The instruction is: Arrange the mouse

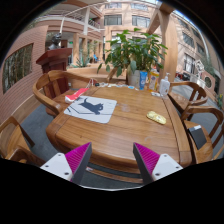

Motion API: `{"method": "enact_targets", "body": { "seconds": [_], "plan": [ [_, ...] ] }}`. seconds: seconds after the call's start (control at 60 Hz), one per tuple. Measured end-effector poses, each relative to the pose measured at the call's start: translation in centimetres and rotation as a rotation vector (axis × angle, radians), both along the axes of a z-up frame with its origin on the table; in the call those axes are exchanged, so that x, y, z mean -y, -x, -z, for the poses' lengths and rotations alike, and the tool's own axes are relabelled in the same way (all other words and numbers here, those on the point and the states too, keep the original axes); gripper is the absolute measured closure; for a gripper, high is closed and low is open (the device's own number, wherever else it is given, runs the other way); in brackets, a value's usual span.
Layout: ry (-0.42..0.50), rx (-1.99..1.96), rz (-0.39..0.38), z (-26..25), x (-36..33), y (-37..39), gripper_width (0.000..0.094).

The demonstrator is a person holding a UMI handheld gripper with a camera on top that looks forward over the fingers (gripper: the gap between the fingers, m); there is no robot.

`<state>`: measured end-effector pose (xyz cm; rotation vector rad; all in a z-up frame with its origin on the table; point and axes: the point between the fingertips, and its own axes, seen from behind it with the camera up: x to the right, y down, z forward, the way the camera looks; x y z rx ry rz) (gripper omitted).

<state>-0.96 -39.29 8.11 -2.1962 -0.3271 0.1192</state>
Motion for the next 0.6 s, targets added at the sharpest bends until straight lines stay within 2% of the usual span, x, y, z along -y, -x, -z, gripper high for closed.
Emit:
{"method": "enact_targets", "body": {
  "seconds": [0.067,0.117,0.4,0.6],
  "plan": [
    [0.012,0.013,0.041,1.0,-0.7,-2.3,0.0083],
    [0.015,0.019,0.071,-0.2,0.1,-2.4,0.0083],
    [-0.023,0.071,0.252,1.1,-8.5,-10.7,0.008],
    [-0.046,0.095,0.287,2.0,-16.2,-14.9,0.008]
  ]
}}
